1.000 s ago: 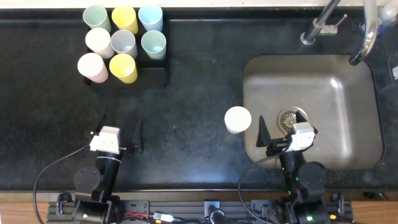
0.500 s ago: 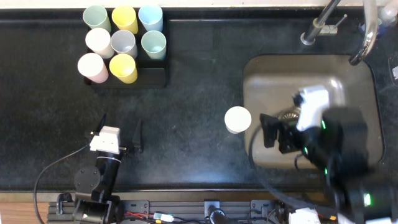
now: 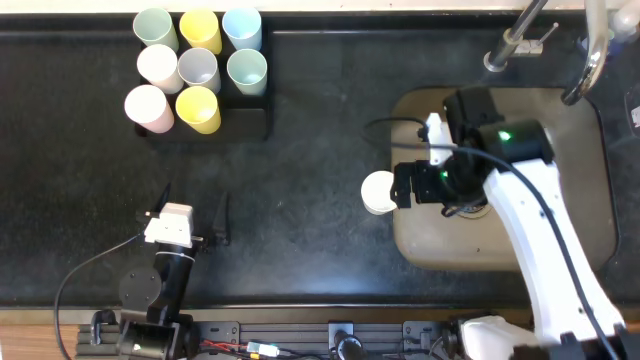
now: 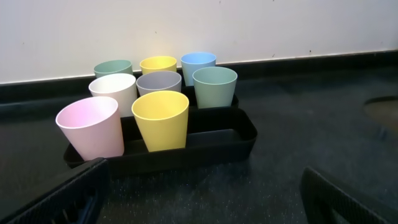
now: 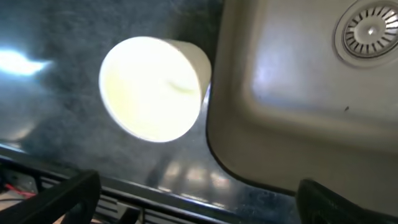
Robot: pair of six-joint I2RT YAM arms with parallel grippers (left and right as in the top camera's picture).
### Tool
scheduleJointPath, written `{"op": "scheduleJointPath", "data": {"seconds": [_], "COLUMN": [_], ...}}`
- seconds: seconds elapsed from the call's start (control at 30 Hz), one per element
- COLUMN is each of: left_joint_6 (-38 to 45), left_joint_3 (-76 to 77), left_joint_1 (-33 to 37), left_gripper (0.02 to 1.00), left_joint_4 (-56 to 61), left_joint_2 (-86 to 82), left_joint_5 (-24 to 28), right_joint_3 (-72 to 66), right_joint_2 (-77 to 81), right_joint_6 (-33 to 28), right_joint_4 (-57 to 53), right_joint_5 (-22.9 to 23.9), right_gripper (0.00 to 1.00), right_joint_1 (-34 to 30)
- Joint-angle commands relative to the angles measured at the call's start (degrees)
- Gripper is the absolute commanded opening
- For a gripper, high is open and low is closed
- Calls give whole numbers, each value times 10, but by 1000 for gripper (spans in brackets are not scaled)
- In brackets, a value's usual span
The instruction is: Store Cups
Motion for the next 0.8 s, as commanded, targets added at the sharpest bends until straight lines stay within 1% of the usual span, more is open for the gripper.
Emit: {"op": "scheduleJointPath", "data": {"seconds": [0.03,0.23,0.33,0.37,0.43,0.47,0.5,0.53,0.8], "left_joint_6": [11,11,11,11,11,11,11,11,11], "left_joint_3": [0,0,0,0,0,0,0,0,0], "left_joint_1": [6,6,6,6,6,6,6,6,6], "left_gripper": [1000,1000,1000,1000,1000,1000,1000,1000,1000], "left_joint_4": [-1,-1,-1,-1,-1,-1,-1,-1,-1], "left_joint_2": [-5,-5,-5,-5,-5,-5,-5,-5,-5], "left_joint_5": [9,9,9,9,9,9,9,9,9], "right_joint_3": [12,12,12,11,7,6,5,3,-18], "right_joint_2": [52,111,132,134,135,135,135,135,135], "right_joint_6": [2,2,-2,-2,-3,-3,-2,-3,-4], "right_joint_4": [18,44,54,55,68,75,78,82,115], "right_joint_5": [18,31,34,35,36,37,38,42,42], "right_gripper": [996,893,761,744,656,562,527,503,430], "right_joint_1": [0,4,14,16,23,27,29,32,45]}}
